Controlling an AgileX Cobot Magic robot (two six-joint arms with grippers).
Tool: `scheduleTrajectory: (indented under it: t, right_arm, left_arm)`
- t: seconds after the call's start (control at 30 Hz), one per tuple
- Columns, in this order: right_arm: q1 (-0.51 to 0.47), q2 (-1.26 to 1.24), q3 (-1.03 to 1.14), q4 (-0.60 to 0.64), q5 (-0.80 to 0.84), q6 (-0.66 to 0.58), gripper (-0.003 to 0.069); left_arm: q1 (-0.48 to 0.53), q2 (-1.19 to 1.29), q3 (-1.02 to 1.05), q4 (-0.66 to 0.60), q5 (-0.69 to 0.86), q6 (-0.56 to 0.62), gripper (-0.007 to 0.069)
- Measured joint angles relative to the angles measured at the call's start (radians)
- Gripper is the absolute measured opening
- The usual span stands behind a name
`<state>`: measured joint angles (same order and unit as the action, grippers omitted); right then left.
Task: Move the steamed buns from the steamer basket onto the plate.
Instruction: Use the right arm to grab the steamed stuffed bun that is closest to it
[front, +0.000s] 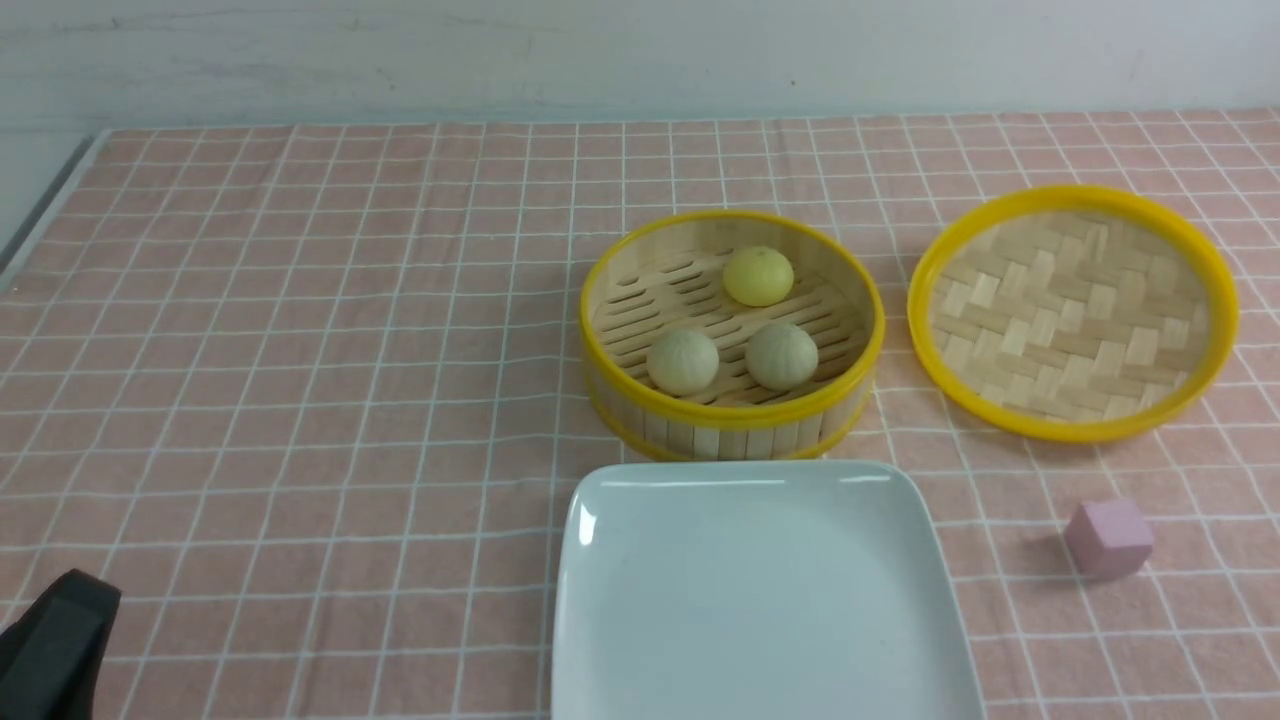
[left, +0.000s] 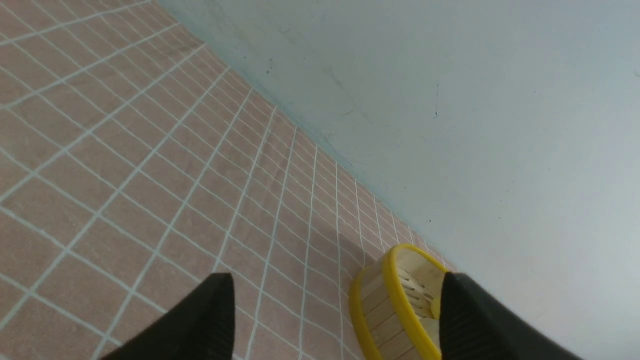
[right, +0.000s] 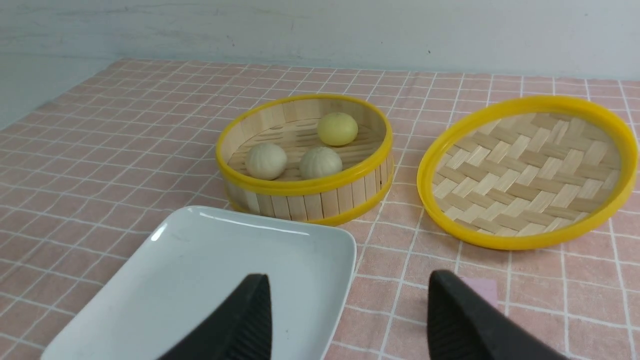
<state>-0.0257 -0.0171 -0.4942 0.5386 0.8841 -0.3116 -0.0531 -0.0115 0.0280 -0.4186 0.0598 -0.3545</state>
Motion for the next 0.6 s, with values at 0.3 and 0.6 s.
scheduleTrajectory:
  t: [0.3, 0.6]
  right_arm:
    - [0.000, -0.001, 0.000, 0.000, 0.000, -0.001, 0.0422]
    - [0.000, -0.001, 0.000, 0.000, 0.016, -0.001, 0.0422]
  left_arm:
    - [0.000, 0.000, 0.000, -0.001, -0.013, 0.000, 0.0543]
    - [0.000, 0.000, 0.000, -0.001, -0.013, 0.000, 0.0543]
